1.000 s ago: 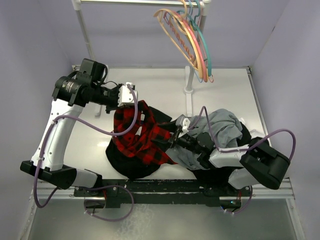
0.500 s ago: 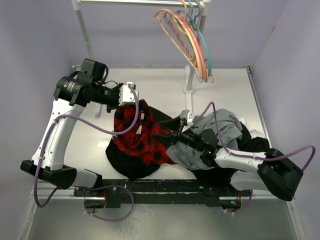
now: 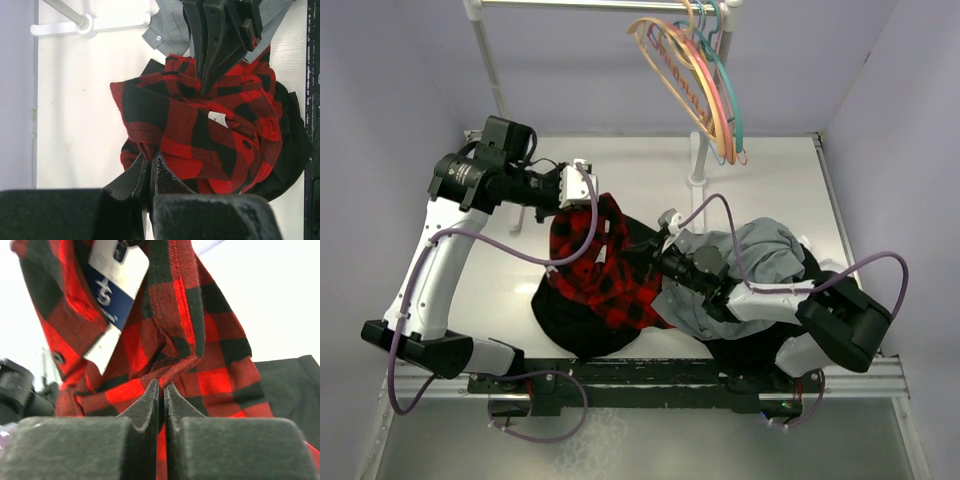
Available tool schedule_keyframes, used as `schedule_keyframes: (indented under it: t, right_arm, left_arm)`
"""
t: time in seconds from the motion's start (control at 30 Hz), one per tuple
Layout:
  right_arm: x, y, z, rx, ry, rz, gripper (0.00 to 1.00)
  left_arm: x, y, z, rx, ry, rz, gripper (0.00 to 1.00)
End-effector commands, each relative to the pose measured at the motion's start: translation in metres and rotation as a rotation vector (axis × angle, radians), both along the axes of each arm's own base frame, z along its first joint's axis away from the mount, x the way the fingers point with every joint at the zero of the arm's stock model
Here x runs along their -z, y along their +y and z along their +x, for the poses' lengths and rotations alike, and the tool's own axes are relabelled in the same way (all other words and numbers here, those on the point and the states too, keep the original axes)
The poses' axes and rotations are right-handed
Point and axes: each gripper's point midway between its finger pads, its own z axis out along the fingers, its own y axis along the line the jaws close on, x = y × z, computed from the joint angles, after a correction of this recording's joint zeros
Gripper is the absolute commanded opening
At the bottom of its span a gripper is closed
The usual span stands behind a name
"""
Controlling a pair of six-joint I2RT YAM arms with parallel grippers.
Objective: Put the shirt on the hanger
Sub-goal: Adjust the shirt at the center of the board.
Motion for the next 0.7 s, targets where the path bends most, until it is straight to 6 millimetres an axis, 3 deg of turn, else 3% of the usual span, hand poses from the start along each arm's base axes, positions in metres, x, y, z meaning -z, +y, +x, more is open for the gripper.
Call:
schedule_keyframes:
  t: [0.0, 0.1, 0.33, 0.47, 0.67]
  right_arm:
    - [-0.068, 0.007, 0.008, 0.012, -0.058, 0.124, 0.0]
    - [-0.109, -0.001, 0.022, 0.109, -0.039, 0.081, 0.0]
    - [-0.238, -0.037, 0.052, 0.356, -0.165, 0.025, 0.0]
    - [-0.294, -0.032, 0.058, 0.368, -0.257, 0.042, 0.0]
    - [-0.379, -0.019, 0.058, 0.338, -0.397, 0.129, 0.0]
  left_arm:
    - [-0.027, -0.006, 0.003, -0.011, -0.066, -0.08, 0.0]
    - [-0.052, -0.003, 0.014, -0.081, -0.131, -0.101, 0.0]
    - [-0.143, 0.018, 0.042, -0.327, -0.36, -0.21, 0.0]
    - [-0.206, 0.035, 0.045, -0.455, -0.5, -0.314, 0.0]
    - [-0.283, 0.057, 0.03, -0.538, -0.706, -0.426, 0.0]
